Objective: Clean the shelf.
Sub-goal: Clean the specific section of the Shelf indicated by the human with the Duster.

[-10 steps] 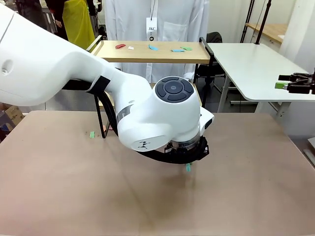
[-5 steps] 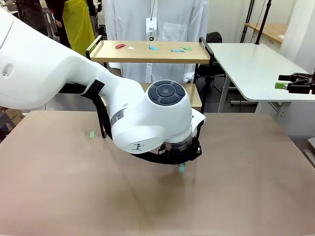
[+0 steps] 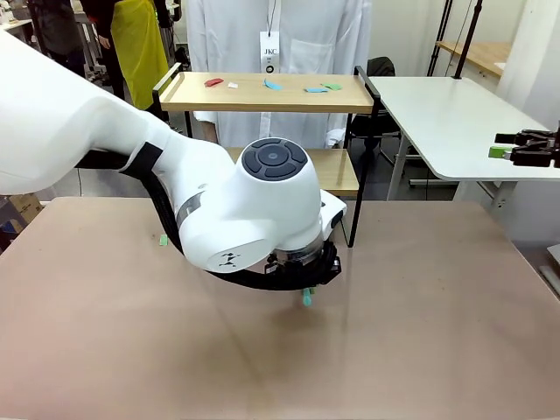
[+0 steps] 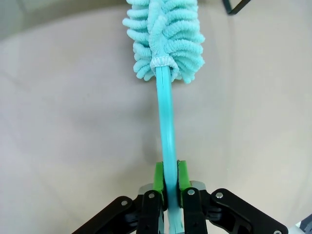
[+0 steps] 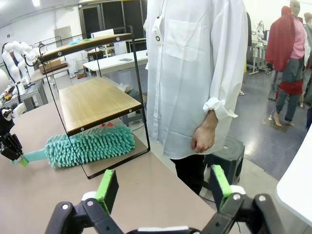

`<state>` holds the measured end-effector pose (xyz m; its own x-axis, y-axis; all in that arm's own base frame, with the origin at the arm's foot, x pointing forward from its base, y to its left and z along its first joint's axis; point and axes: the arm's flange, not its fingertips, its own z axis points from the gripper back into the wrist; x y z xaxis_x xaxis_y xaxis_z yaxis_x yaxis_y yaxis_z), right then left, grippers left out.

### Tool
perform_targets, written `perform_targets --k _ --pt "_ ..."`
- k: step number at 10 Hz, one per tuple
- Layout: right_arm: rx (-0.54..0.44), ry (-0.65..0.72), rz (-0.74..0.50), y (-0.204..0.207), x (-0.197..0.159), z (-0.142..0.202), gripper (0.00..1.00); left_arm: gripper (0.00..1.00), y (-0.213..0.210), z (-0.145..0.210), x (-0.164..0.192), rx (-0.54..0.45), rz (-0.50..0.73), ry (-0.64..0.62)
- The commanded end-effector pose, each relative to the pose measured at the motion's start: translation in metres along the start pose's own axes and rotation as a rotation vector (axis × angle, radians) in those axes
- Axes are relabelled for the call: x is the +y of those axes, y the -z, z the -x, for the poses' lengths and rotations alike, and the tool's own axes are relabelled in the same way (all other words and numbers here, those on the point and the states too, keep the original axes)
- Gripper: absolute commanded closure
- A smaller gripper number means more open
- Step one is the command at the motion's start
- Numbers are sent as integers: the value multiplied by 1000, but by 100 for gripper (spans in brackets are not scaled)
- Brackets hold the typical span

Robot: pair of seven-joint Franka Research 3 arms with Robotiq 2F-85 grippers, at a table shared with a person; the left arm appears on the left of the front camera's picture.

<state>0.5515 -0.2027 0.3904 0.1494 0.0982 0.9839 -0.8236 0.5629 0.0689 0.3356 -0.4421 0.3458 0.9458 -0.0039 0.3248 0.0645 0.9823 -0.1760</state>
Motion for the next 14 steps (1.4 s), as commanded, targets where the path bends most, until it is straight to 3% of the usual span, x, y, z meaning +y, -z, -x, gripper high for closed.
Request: perform_targets --k 1,14 --pt "0 -6 0 1 1 -3 0 87 -7 -3 27 36 -58 -5" --pt "0 -6 0 1 1 -3 0 87 -31 9 159 75 -331 -152"
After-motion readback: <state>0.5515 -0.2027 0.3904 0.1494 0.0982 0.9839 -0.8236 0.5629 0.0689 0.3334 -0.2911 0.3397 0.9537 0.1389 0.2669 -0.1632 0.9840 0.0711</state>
